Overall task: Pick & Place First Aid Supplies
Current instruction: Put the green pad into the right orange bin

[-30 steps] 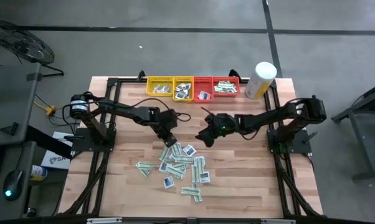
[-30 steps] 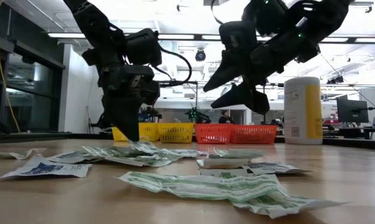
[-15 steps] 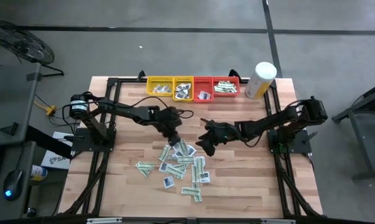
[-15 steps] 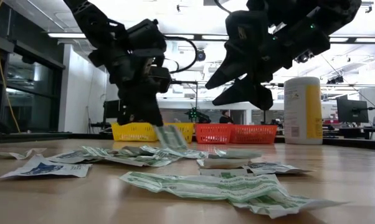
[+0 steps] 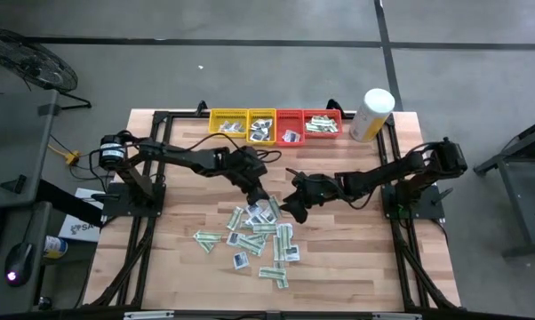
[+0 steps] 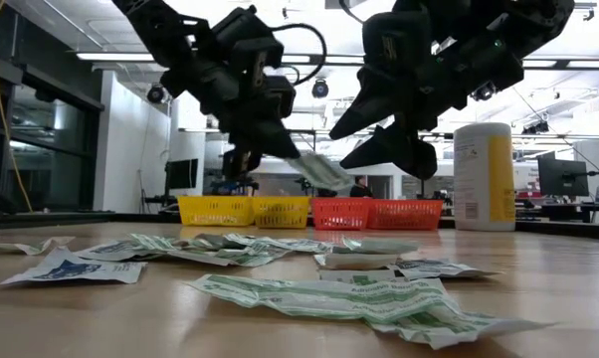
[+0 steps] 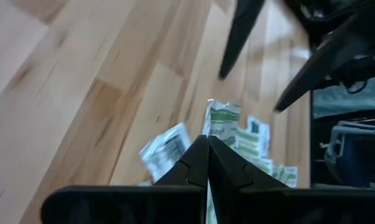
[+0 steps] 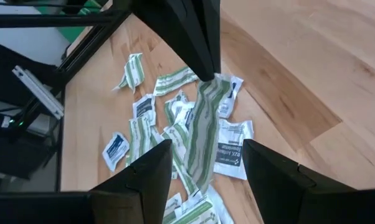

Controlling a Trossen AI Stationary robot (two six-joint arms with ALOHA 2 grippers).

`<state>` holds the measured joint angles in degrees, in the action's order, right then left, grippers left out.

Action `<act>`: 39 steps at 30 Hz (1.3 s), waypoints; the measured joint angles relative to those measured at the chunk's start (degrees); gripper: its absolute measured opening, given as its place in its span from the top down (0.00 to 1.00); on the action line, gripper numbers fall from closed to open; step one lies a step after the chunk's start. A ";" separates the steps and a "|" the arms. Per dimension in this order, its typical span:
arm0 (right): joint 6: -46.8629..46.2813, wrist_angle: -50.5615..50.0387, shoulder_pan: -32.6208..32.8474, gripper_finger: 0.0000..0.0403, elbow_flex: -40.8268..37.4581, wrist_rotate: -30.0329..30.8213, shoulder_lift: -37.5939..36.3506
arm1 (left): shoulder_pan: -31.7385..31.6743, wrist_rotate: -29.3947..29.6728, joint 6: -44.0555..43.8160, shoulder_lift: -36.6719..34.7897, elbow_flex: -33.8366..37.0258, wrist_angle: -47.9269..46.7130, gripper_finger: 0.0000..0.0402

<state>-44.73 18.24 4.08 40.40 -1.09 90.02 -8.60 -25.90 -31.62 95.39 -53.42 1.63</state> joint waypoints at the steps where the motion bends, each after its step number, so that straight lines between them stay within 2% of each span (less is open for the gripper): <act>1: 0.00 0.00 -0.33 0.53 0.00 -0.99 0.02 | 0.00 -0.28 0.04 0.00 -0.48 -0.06 1.00; 15: 1.68 0.11 -1.13 0.55 0.00 -7.54 0.02 | -0.02 -0.56 -0.16 -0.04 -2.18 1.96 1.00; 21: 2.78 0.11 -1.19 0.68 0.00 -7.11 0.02 | -0.02 -0.63 -0.52 -0.07 -2.18 3.82 1.00; 28: 2.84 0.02 -1.25 0.97 0.00 -4.65 0.02 | -0.02 -0.65 -0.52 -0.07 -2.18 3.82 1.00; 39: 0.20 -0.10 -2.63 1.00 0.00 -3.68 0.02 | -0.02 -0.20 0.80 -0.07 -2.18 3.56 0.97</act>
<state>-44.53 18.14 1.45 40.40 -4.78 90.04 -8.62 -26.10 -30.82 95.33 -55.59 5.20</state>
